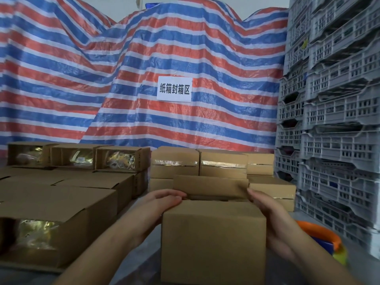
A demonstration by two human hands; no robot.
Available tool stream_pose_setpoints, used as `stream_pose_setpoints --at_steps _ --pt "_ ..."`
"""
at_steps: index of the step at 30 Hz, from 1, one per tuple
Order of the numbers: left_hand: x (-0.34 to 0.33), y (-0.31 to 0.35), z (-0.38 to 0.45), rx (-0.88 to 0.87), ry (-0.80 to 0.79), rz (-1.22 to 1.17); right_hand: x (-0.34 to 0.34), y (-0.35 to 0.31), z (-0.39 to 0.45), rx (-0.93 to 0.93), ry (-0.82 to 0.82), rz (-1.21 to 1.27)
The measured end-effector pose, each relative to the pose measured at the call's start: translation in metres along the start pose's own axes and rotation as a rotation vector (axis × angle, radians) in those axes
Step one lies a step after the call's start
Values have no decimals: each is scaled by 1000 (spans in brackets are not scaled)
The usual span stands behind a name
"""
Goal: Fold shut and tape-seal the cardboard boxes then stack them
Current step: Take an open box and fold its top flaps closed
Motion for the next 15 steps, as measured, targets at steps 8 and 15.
stream_pose_setpoints --at_steps 8,15 --pt "-1 2 -2 -74 35 -91 7 5 8 -48 -99 -138" --pt "-4 7 0 -130 -7 -169 15 10 13 -65 -123 -157"
Point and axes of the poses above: each hand's wrist, its own z-axis towards the middle knuckle, its own x-axis out of the back of the hand, y = z × x, the point moved 7 cm from there along z, towards the middle knuckle, and after that the axes turned 9 degrees about z, right-handed, at the moved point
